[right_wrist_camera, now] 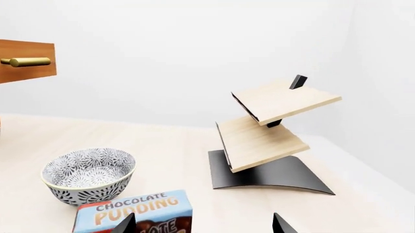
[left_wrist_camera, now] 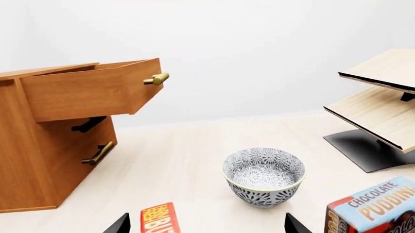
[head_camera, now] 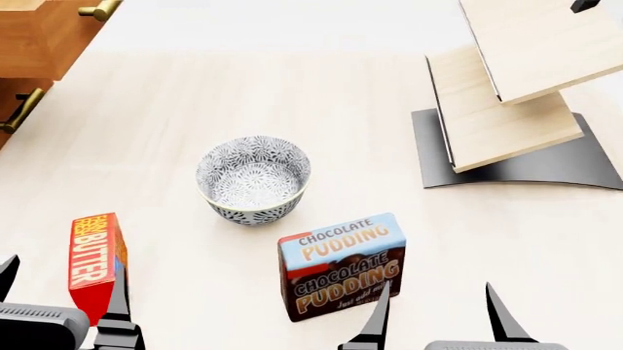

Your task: Close the top drawer of the cabinet.

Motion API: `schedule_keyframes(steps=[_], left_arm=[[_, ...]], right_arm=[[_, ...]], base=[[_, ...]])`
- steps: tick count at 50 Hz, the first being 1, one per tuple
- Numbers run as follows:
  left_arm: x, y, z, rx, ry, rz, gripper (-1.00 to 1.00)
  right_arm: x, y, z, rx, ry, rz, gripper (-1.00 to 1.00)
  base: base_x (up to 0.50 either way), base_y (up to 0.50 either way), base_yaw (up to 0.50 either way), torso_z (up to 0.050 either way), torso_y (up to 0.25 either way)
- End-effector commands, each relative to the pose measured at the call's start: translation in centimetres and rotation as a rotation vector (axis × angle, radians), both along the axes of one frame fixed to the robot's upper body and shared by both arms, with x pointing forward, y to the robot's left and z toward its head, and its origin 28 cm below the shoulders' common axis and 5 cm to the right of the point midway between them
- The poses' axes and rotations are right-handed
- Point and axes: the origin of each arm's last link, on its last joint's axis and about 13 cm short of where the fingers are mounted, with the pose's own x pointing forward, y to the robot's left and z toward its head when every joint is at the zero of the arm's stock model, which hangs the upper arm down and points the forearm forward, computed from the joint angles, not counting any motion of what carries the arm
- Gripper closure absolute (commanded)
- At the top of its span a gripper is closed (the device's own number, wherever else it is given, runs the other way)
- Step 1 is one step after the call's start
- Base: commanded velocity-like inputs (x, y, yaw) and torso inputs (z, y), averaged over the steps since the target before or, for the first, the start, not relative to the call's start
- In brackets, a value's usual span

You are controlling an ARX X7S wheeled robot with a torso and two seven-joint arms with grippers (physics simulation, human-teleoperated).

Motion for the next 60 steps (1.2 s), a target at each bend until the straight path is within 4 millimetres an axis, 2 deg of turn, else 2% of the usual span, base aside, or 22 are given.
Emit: schedule_keyframes(steps=[1,27,52,60], left_arm=[[-0.10,-0.05,-0.13,-0.002,0.001,0.000,-1.00],[0.09,-0.15,-0.69,-0.002,0.018,-0.012,-1.00],[0.12,-0.16,-0.85,-0.006,0.021,-0.015,-1.00],[0.11,-0.14,-1.03,-0.009,0.025,-0.014,-1.00]], right_arm=[[-0.08,-0.06,-0.09,0.002,0.000,0.002,-1.00],[-0.03,0.05,-0.65,0.006,-0.001,0.010,-1.00],[-0.05,-0.03,-0.84,0.007,0.000,0.004,-1.00],[-0.06,0.02,-0.99,0.003,0.006,0.002,-1.00]], base=[[0.00,-0.21,0.00,0.000,0.000],[0.11,-0.02,0.00,0.000,0.000],[0.50,0.00,0.00,0.000,0.000],[0.14,0.00,0.00,0.000,0.002]])
